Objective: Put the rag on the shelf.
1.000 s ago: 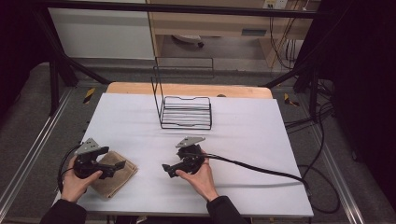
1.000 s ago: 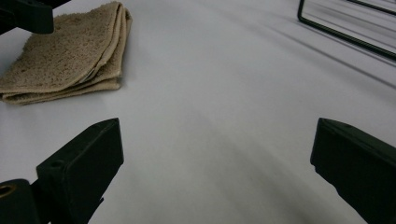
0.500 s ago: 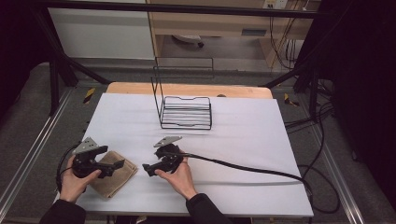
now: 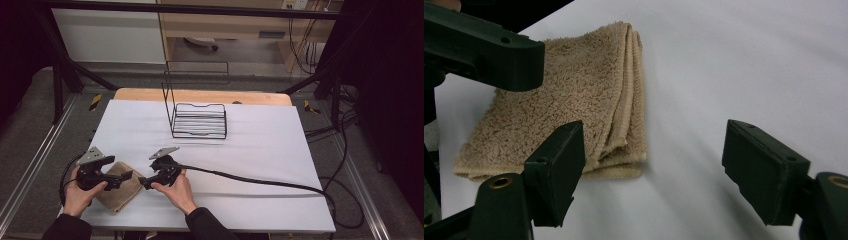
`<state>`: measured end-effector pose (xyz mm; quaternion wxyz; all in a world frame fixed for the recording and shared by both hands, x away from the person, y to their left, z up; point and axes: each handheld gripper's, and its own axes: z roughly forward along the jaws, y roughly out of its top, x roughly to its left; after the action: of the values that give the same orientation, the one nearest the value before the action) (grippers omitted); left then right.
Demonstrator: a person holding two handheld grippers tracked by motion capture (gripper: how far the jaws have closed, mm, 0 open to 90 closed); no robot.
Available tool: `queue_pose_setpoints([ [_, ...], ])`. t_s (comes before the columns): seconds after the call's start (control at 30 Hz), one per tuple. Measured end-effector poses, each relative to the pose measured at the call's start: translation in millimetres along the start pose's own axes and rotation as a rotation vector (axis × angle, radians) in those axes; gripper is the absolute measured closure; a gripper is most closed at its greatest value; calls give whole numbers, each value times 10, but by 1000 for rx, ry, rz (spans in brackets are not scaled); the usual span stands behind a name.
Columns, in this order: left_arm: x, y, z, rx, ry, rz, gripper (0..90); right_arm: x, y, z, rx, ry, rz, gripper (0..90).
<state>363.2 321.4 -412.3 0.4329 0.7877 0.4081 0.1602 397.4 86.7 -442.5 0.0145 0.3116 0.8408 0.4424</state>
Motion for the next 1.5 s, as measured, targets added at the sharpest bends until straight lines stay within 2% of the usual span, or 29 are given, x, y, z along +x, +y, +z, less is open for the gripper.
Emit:
queue_pose_setpoints([
  [0.17, -6, 3, 7, 2, -2, 2, 51, 50, 14, 82, 19, 17, -16, 358],
  [0.23, -8, 4, 9, 2, -2, 2, 51, 63, 12, 115, 22, 22, -8, 408],
  [0.37, -7, 5, 4, -1, -3, 2, 51, 84, 13, 165, 41, 27, -37, 468],
  [0.4, -7, 5, 2, -1, -3, 3, 51, 110, 20, 186, 47, 28, -46, 515],
  [0.5, -7, 6, -1, -1, -4, 6, 51, 92, 21, 210, 62, 40, -24, 560],
  [0.67, -11, 8, 4, 0, -5, 4, 52, 76, 6, 237, 87, 61, -14, 624],
  [1.0, -17, 12, 7, 0, -7, 6, 54, 87, 22, 224, 122, 99, 27, 818],
  [1.37, -12, 14, -10, -7, -5, 2, 56, 86, 50, 192, 105, 85, 16, 847],
  [1.43, -11, 16, -13, -6, -5, 6, 56, 83, 50, 195, 109, 84, 16, 835],
  [1.47, -11, 16, -13, -6, -5, 6, 56, 70, 45, 203, 120, 71, 12, 763],
  [1.5, -11, 16, -14, -7, -5, 6, 56, 68, 44, 202, 119, 54, 4, 734],
])
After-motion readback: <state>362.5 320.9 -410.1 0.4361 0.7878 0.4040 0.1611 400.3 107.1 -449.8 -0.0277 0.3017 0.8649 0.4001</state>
